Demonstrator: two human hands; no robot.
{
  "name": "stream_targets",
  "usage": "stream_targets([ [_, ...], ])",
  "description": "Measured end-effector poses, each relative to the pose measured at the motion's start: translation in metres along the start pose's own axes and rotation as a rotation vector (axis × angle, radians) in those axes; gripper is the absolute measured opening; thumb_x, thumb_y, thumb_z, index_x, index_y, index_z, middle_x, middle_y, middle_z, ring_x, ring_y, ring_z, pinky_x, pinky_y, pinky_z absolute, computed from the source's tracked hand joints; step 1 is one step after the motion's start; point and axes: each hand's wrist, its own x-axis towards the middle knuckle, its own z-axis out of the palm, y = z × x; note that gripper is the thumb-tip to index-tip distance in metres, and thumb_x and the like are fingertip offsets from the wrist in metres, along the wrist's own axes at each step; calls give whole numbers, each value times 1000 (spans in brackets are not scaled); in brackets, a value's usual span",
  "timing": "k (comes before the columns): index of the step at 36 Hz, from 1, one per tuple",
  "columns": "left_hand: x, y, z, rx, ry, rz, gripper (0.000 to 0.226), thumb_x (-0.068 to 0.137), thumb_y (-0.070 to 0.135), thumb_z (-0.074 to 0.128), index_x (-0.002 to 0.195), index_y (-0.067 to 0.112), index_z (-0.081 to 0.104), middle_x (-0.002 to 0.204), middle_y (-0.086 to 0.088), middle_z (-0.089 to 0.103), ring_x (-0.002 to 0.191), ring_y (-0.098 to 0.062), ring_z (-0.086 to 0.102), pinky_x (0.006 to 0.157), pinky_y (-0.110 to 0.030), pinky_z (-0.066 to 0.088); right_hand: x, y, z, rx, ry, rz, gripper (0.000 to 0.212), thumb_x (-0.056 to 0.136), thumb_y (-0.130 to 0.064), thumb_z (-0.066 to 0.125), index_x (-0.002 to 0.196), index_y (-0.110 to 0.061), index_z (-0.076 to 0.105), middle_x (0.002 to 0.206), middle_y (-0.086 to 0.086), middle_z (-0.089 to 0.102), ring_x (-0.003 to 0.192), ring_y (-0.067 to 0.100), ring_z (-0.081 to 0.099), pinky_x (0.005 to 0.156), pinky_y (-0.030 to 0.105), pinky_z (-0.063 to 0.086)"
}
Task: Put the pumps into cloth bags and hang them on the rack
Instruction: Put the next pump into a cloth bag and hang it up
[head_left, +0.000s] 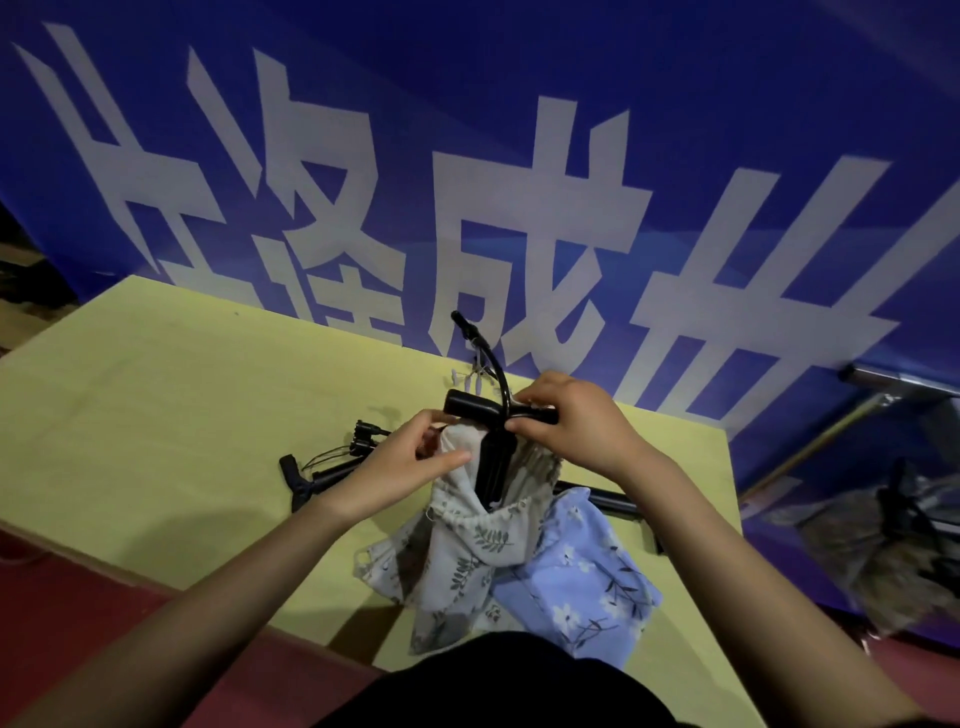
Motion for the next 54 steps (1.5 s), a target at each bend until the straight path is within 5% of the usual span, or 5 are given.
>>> stream_targets([
  [8, -19, -31, 7, 101, -249, -338, 33, 93, 41, 59, 103, 10, 57, 91, -4, 64, 73, -15, 63, 62, -25, 50, 4, -5, 6, 13, 40, -9, 39, 86, -44, 68, 118, -20, 69, 107, -3, 63, 98, 17, 61, 81, 30, 46],
  [20, -26, -19, 5, -715, -71, -429, 12, 91, 15, 61, 99, 7, 64, 86, -8, 71, 75, -18, 66, 67, -25, 55, 3, -8, 4, 11, 52, -47, 42, 83, -48, 70, 115, -21, 71, 107, -5, 63, 93, 15, 61, 80, 31, 49],
  [32, -21, 14, -13, -1033, 52, -349, 15, 91, 22, 54, 81, 12, 60, 76, -1, 61, 75, -14, 54, 80, -28, 44, -6, -1, 4, -143, -2, -199, 43, 88, -38, 67, 127, -22, 60, 119, -3, 66, 106, 21, 61, 78, 32, 47],
  [49, -17, 86, -50, -755, 276, 29, 19, 96, 15, 52, 84, 7, 65, 70, 1, 64, 71, -10, 61, 78, -28, 47, 2, -16, -33, -94, 19, -453, 39, 83, -35, 65, 119, -18, 66, 105, -4, 66, 89, 22, 64, 67, 37, 51],
  [54, -16, 98, -53, -959, 248, 58, 19, 96, 13, 49, 85, 8, 63, 71, 1, 62, 70, -11, 58, 76, -26, 44, -1, -15, -44, -106, 43, -501, 39, 85, -37, 61, 119, -18, 65, 104, -5, 65, 87, 19, 64, 64, 38, 52],
])
